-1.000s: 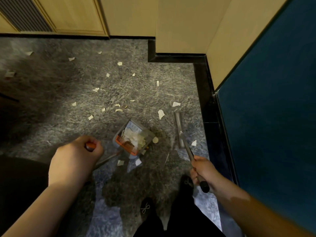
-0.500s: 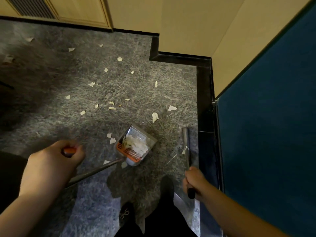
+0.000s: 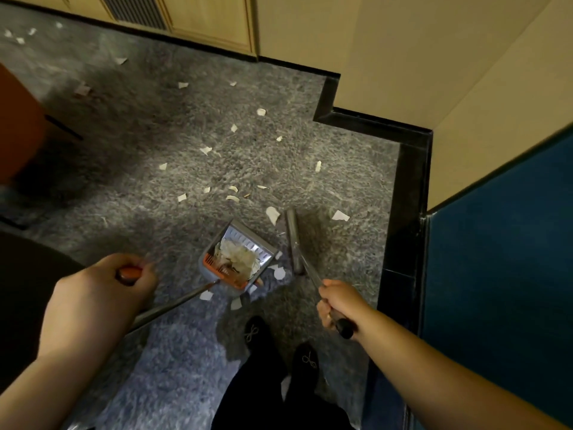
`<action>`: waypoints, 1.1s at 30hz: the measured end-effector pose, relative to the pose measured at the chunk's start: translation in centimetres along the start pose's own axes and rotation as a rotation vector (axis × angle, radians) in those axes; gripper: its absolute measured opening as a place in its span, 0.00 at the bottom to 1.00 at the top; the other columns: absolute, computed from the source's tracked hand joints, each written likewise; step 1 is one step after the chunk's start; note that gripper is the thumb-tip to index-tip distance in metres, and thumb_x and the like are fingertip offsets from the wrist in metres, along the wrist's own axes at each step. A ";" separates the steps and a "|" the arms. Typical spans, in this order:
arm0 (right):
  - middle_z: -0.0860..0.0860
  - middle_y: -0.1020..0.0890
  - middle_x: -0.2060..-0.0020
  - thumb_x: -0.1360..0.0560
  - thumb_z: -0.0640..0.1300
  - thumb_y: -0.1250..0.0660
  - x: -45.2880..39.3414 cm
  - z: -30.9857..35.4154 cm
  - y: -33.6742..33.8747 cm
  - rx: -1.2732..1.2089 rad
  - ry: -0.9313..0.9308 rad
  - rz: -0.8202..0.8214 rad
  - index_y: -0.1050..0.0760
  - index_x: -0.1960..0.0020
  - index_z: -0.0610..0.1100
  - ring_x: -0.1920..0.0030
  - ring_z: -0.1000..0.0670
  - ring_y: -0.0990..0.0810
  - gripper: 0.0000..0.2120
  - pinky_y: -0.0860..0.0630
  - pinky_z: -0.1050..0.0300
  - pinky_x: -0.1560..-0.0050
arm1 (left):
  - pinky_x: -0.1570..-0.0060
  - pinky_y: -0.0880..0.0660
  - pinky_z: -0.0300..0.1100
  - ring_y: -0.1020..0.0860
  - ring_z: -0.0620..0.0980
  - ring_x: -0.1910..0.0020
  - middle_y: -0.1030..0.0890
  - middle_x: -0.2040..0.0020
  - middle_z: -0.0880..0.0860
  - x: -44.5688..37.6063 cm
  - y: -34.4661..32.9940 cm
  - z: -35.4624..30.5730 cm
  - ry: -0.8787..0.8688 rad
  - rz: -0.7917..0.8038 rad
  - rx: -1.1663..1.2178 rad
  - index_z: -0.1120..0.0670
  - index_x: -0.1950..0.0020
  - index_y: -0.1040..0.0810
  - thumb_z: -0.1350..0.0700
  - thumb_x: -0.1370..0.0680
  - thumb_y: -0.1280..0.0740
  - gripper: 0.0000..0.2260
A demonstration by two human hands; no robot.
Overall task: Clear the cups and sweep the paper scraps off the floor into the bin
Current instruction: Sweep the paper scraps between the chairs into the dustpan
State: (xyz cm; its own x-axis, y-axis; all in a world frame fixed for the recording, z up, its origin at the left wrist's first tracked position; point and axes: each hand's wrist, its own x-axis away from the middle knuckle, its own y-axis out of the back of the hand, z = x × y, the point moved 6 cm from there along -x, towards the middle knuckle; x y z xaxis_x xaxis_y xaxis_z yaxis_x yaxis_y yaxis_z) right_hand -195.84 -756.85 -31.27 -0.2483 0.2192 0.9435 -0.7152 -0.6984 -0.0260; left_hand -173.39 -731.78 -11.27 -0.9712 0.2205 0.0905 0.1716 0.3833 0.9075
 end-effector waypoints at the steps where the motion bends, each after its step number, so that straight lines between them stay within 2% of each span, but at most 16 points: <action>1: 0.48 0.31 0.82 0.17 0.40 0.48 -0.1 0.8 -0.4 0.000 0.008 0.007 0.42 0.26 0.49 0.81 0.52 0.35 0.20 0.40 0.66 0.78 | 0.60 0.22 0.50 0.21 0.52 0.66 0.20 0.69 0.43 -0.6 0.0 0.2 0.019 0.007 -0.003 0.43 0.60 0.22 0.46 0.27 0.29 0.04; 4: 0.48 0.33 0.82 0.17 0.39 0.48 0.0 3.1 -1.4 0.003 0.052 0.001 0.38 0.30 0.48 0.81 0.52 0.36 0.17 0.40 0.66 0.78 | 0.61 0.22 0.49 0.20 0.52 0.66 0.20 0.70 0.43 -2.9 -0.1 0.3 0.052 0.034 0.015 0.42 0.61 0.22 0.43 0.29 0.31 0.05; 6: 0.48 0.33 0.80 0.17 0.39 0.48 0.3 4.8 -1.7 0.010 0.087 -0.020 0.36 0.31 0.47 0.81 0.52 0.37 0.16 0.41 0.66 0.78 | 0.60 0.23 0.48 0.20 0.54 0.64 0.20 0.70 0.44 -4.6 0.0 -0.3 0.049 0.048 0.009 0.43 0.65 0.24 0.46 0.28 0.29 0.07; 10: 0.46 0.31 0.77 0.17 0.39 0.47 0.0 7.7 -0.7 0.009 0.120 -0.099 0.39 0.28 0.47 0.80 0.51 0.34 0.19 0.38 0.64 0.80 | 0.59 0.24 0.48 0.19 0.59 0.59 0.17 0.64 0.52 -7.9 0.1 -2.0 0.002 0.039 -0.013 0.44 0.62 0.22 0.48 0.28 0.28 0.05; 13: 0.45 0.30 0.76 0.18 0.38 0.47 -1.0 9.3 0.9 0.005 0.116 -0.164 0.38 0.28 0.46 0.81 0.51 0.33 0.19 0.37 0.64 0.81 | 0.58 0.23 0.49 0.19 0.60 0.58 0.17 0.63 0.53 -9.8 -0.3 -3.0 -0.033 0.065 -0.014 0.44 0.62 0.22 0.48 0.28 0.28 0.05; 17: 0.45 0.32 0.77 0.18 0.36 0.47 -1.8 11.9 3.4 0.078 0.151 -0.210 0.32 0.39 0.36 0.81 0.49 0.34 0.11 0.37 0.63 0.82 | 0.57 0.23 0.49 0.18 0.60 0.58 0.16 0.62 0.55 -11.9 -1.1 -4.7 -0.062 0.067 -0.001 0.45 0.60 0.21 0.49 0.27 0.28 0.04; 19: 0.45 0.33 0.76 0.19 0.36 0.48 -2.5 13.2 4.9 0.093 0.157 -0.245 0.31 0.44 0.38 0.80 0.48 0.34 0.09 0.38 0.62 0.83 | 0.57 0.23 0.48 0.19 0.59 0.57 0.16 0.62 0.54 -12.8 -1.7 -6.0 -0.071 0.083 0.004 0.47 0.58 0.19 0.49 0.27 0.28 0.03; 22: 0.44 0.32 0.75 0.19 0.37 0.47 -3.9 15.4 7.0 0.110 0.120 -0.279 0.30 0.46 0.39 0.80 0.48 0.33 0.08 0.37 0.62 0.83 | 0.58 0.26 0.46 0.19 0.58 0.58 0.17 0.63 0.53 -14.0 -2.7 -8.2 -0.069 0.096 0.016 0.47 0.57 0.18 0.50 0.27 0.28 0.02; 26: 0.43 0.32 0.74 0.20 0.34 0.49 -6.4 19.0 8.9 0.243 0.061 -0.310 0.33 0.56 0.40 0.78 0.48 0.33 0.09 0.37 0.61 0.82 | 0.58 0.24 0.47 0.20 0.56 0.60 0.17 0.64 0.52 -15.5 -4.3 -10.9 -0.016 0.094 0.011 0.47 0.58 0.18 0.50 0.27 0.28 0.02; 30: 0.41 0.26 0.73 0.21 0.37 0.47 -8.7 21.8 8.4 0.433 0.002 -0.282 0.29 0.51 0.38 0.74 0.45 0.28 0.09 0.33 0.56 0.74 | 0.58 0.24 0.47 0.20 0.58 0.60 0.17 0.63 0.54 -16.3 -5.3 -13.5 0.040 0.051 -0.006 0.47 0.59 0.19 0.51 0.27 0.28 0.02; 33: 0.40 0.28 0.73 0.20 0.36 0.49 -8.7 22.7 6.2 0.491 -0.074 -0.198 0.31 0.58 0.38 0.74 0.45 0.29 0.12 0.33 0.62 0.80 | 0.61 0.25 0.46 0.21 0.56 0.63 0.18 0.66 0.51 -16.9 -5.9 -14.8 0.079 0.039 -0.013 0.49 0.59 0.18 0.51 0.27 0.28 0.03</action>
State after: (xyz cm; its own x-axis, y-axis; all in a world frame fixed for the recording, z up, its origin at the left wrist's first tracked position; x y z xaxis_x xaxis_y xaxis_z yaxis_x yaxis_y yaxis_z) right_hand -183.29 -778.58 -32.13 -0.0799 0.3428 0.9360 -0.3491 -0.8892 0.2958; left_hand -160.46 -751.09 -12.11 -0.9738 0.1637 0.1577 0.2082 0.3642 0.9078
